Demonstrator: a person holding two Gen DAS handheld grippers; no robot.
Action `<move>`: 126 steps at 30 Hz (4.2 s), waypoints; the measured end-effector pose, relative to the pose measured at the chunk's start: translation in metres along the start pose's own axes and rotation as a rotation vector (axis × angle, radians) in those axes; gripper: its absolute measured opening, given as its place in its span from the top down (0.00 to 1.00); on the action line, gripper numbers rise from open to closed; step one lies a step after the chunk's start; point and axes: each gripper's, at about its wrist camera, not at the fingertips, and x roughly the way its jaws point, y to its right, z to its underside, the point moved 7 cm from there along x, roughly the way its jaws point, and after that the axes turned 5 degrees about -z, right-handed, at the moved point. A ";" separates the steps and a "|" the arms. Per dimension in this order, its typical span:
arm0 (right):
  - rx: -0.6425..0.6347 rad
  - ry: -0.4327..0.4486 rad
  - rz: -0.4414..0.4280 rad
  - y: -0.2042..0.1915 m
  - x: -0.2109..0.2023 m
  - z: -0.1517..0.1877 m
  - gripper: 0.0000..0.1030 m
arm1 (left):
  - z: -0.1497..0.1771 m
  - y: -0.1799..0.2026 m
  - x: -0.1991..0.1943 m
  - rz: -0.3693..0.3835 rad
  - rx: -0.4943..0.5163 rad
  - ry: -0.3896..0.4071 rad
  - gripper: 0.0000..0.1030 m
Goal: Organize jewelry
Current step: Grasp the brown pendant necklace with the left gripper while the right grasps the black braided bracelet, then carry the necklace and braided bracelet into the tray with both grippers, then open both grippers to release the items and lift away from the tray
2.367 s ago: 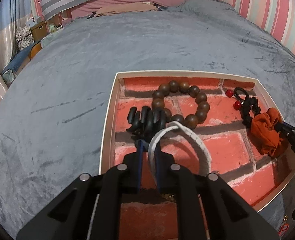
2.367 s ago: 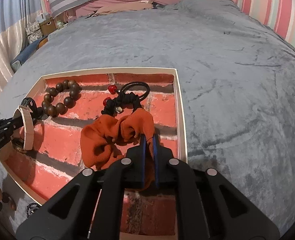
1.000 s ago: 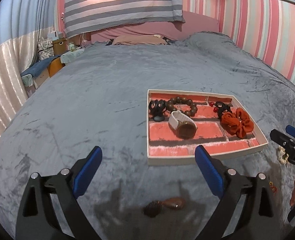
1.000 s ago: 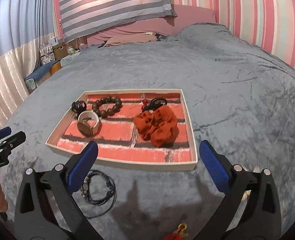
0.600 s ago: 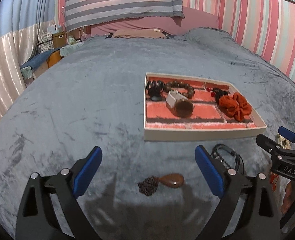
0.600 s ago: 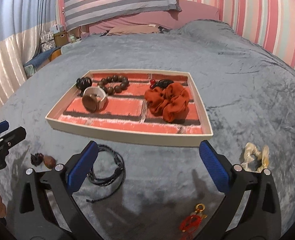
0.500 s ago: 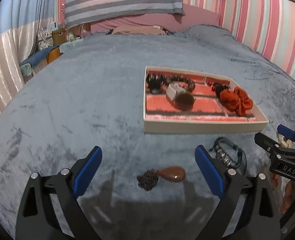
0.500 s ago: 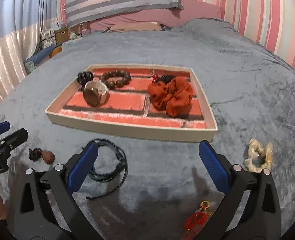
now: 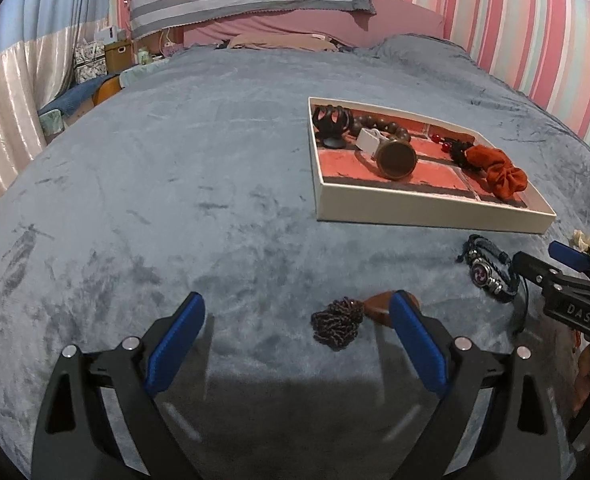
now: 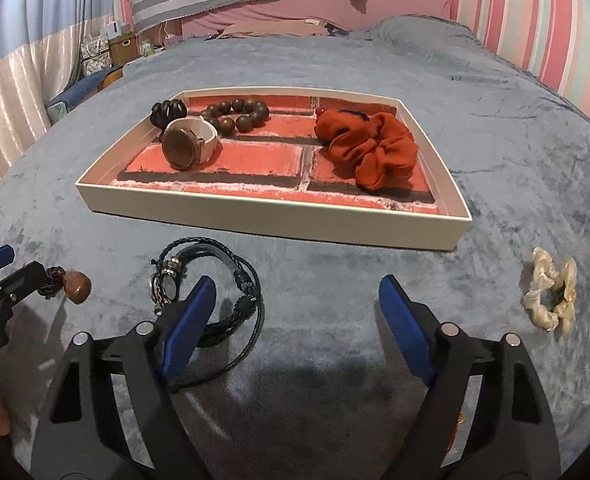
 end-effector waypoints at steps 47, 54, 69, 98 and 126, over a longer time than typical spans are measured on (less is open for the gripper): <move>0.001 0.050 -0.131 -0.015 -0.011 -0.004 0.88 | -0.009 0.016 -0.010 0.093 0.021 0.044 0.77; 0.015 0.086 -0.141 -0.010 -0.027 -0.021 0.88 | -0.031 0.027 -0.028 0.108 0.030 0.093 0.78; 0.041 0.176 -0.114 0.023 -0.054 -0.098 0.88 | -0.126 0.073 -0.055 0.143 0.097 0.214 0.80; 0.029 -0.006 0.006 0.064 0.052 -0.073 0.88 | -0.105 0.073 0.070 0.058 0.106 0.047 0.80; 0.092 0.053 -0.019 0.078 0.018 -0.087 0.40 | -0.113 0.070 0.029 0.020 0.076 0.076 0.24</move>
